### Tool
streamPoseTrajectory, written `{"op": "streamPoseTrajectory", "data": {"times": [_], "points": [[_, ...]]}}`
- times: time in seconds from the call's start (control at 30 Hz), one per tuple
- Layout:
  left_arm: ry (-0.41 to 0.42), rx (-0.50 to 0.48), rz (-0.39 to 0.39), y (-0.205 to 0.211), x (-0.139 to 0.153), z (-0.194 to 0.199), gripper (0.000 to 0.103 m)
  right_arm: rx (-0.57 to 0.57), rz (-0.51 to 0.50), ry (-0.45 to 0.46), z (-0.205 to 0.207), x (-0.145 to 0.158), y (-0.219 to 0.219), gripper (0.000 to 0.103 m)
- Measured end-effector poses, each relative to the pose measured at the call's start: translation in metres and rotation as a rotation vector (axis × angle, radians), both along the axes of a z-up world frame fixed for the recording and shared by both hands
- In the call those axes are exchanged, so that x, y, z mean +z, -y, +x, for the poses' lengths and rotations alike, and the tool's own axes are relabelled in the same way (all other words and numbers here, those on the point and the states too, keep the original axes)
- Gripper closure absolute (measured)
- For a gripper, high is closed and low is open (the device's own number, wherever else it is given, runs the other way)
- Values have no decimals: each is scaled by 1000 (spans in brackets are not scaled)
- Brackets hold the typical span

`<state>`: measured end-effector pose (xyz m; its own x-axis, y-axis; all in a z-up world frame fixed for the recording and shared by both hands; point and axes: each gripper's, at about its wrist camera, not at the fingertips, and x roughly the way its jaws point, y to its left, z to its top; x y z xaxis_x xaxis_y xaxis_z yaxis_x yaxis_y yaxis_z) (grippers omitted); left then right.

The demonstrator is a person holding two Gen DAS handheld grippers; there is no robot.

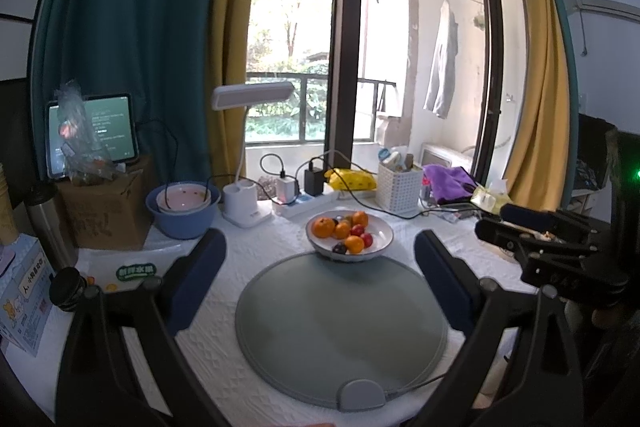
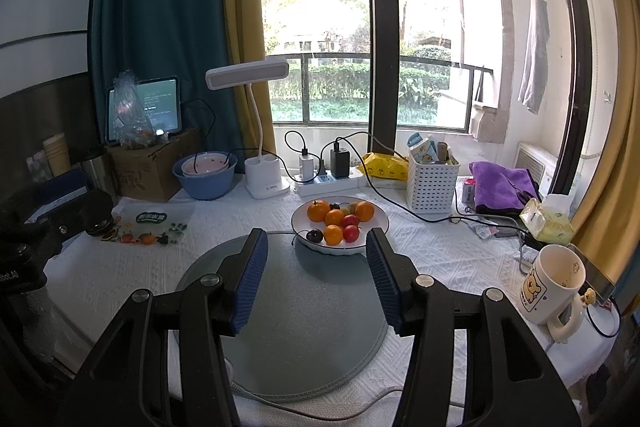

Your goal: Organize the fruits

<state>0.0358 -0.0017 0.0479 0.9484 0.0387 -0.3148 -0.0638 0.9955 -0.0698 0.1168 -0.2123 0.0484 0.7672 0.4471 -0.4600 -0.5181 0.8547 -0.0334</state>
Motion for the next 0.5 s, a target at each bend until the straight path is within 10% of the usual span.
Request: {"op": "streamPoseTrajectory", "data": {"times": [0.5], "points": [[13, -38, 11, 2, -2, 2, 7, 22, -16, -9, 3, -1, -1, 45]]}}
